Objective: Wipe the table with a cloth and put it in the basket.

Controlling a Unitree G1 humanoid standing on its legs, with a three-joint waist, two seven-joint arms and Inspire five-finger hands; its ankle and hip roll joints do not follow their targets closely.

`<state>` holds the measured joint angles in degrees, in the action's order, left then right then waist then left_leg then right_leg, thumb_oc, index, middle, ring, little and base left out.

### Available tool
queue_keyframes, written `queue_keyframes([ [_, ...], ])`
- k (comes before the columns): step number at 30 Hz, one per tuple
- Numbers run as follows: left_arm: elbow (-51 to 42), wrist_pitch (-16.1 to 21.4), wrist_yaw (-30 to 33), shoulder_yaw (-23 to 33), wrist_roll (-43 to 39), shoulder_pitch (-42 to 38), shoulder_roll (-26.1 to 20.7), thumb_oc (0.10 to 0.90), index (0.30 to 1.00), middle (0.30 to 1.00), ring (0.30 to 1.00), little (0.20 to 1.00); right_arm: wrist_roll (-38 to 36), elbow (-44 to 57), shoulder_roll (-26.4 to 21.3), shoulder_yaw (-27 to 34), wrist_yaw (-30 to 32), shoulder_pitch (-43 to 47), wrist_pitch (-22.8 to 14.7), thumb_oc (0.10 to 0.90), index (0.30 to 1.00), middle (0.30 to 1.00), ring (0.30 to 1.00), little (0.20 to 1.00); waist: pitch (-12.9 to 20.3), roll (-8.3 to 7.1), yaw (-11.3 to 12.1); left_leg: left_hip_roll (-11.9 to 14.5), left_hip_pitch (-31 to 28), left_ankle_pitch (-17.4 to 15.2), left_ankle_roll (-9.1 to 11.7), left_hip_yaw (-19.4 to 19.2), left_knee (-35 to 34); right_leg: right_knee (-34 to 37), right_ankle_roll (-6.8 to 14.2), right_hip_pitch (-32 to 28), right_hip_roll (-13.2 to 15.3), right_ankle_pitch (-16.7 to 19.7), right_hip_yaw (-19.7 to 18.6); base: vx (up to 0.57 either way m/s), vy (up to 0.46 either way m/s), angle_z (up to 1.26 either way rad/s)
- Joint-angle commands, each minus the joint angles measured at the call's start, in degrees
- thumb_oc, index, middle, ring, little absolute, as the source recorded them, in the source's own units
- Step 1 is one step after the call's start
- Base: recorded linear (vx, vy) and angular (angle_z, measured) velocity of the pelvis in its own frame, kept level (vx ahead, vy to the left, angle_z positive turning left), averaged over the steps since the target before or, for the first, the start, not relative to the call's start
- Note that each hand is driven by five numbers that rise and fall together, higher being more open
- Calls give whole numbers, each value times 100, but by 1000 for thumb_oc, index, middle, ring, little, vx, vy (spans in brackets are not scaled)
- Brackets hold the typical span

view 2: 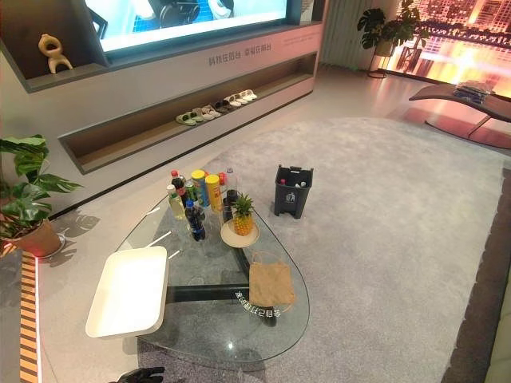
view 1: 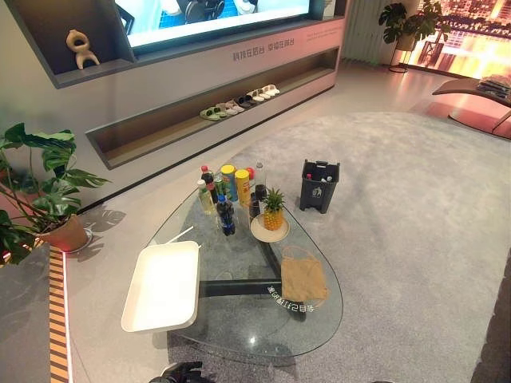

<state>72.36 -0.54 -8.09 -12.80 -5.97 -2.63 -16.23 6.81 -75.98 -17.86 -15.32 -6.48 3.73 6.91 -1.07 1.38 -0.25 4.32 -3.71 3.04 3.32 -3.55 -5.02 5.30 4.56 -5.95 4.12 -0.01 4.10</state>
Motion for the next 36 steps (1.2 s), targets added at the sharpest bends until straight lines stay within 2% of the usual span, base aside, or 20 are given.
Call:
queue_keyframes([
  [1, 294, 81, 19, -159, 337, -323, 29, 800, 900, 900, 900, 900, 78, -301, 49, -77, -46, 295, -38, 800, 900, 900, 900, 900, -180, -148, 35, -421, -189, -492, -187, -72, 2, -30, 102, 103, -35, 85, 318, 0, 0, 0],
  [36, 275, 58, 35, -111, 218, -326, -3, 800, 900, 900, 900, 900, 160, -237, 4, -115, -116, 286, -31, 800, 900, 900, 900, 900, -275, -145, 10, -390, -95, -436, -154, -68, 2, -30, 107, 193, -71, 133, 282, 0, 0, 0],
])
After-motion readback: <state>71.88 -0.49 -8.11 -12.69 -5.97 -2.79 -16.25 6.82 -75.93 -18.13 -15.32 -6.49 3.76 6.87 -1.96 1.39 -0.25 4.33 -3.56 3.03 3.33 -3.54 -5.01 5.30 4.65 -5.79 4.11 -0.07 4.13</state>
